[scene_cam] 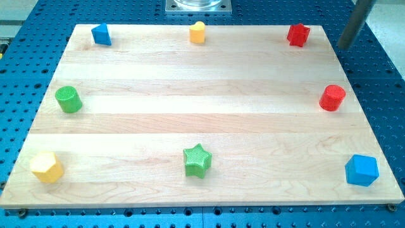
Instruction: Move the red star top right corner of the board
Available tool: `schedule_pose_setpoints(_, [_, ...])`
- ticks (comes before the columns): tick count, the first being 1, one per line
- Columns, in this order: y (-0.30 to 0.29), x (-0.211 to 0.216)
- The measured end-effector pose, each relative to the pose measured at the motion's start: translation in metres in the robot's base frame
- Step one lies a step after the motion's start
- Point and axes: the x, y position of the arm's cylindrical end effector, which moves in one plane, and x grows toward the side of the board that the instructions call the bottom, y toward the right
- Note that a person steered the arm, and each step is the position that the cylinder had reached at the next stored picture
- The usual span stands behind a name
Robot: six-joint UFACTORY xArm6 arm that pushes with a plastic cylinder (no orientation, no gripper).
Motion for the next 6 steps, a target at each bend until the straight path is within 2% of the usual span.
schedule_pose_setpoints(1, [-0.056,0.033])
schedule_pose_setpoints(5, [-0.075,-0.002])
schedule_pose_setpoints(6, [-0.089,0.062])
